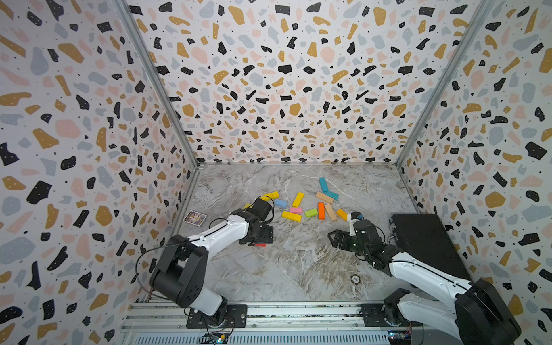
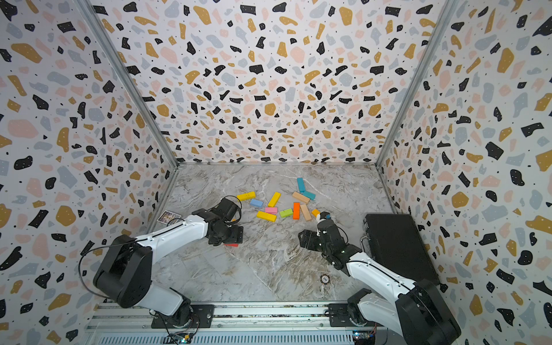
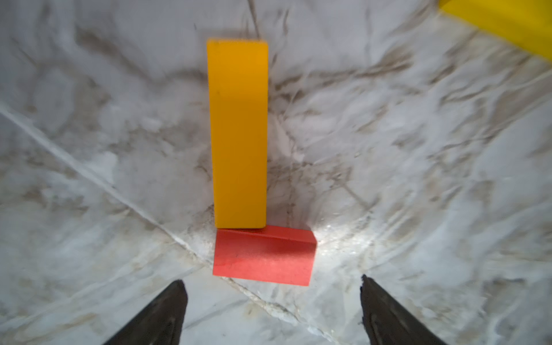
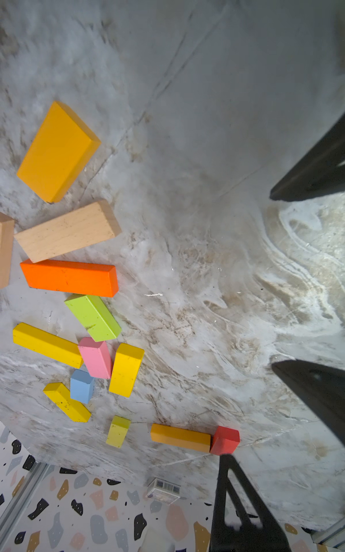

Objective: Assemble the letter h with building blocks
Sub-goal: Assemble the building block at the center of the board.

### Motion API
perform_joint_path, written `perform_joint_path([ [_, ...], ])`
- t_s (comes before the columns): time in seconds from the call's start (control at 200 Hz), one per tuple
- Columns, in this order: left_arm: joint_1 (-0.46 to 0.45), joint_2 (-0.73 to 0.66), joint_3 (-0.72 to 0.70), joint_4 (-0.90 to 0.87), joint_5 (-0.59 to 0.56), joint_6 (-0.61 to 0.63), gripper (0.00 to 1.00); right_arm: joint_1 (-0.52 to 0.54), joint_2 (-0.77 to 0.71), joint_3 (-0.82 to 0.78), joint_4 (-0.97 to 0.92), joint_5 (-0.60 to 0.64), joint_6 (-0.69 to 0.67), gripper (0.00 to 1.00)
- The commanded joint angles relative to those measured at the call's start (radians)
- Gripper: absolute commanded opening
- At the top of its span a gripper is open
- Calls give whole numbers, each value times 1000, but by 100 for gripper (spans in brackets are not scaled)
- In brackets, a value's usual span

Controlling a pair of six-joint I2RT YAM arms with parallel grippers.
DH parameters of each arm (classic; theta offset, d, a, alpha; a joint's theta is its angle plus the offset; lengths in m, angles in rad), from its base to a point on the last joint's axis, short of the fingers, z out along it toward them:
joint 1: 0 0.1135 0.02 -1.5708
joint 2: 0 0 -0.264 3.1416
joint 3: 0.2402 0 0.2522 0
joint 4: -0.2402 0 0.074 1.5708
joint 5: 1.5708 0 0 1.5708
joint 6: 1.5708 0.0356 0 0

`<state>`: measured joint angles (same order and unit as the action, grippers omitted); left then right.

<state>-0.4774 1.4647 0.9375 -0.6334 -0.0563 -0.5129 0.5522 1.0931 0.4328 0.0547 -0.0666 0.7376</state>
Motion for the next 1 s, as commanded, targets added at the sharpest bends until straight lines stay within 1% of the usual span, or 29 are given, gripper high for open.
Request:
perform_joint_path([
  [0.0, 3, -92, 30, -33, 38, -32, 91, 5, -7, 7, -14, 13, -9, 85],
  [0.08, -8, -123, -12, -17, 91, -76, 91, 5, -7, 6, -14, 11, -7, 85],
  [0.125, -26, -148, -54, 25, 117, -109, 91, 5, -7, 7, -14, 11, -8, 85],
  [0.195, -67, -178, -105, 86, 132, -161, 91, 5, -7, 7, -14, 11, -8, 85],
  [0.285, -106, -170, -138, 137, 147, -202, 91, 5, -7, 6, -14, 10, -6, 85],
  [0.546, -122, -141, -199, 185, 119, -221, 91, 5, -15, 6, -17, 12, -6, 85],
  [0.716, -122, -98, -211, 230, 128, -225, 90, 5, -16, 5, -17, 11, -6, 85],
  [0.996, -122, -35, -222, 259, 101, -218, 90, 5, -12, 5, -15, 9, -6, 85],
])
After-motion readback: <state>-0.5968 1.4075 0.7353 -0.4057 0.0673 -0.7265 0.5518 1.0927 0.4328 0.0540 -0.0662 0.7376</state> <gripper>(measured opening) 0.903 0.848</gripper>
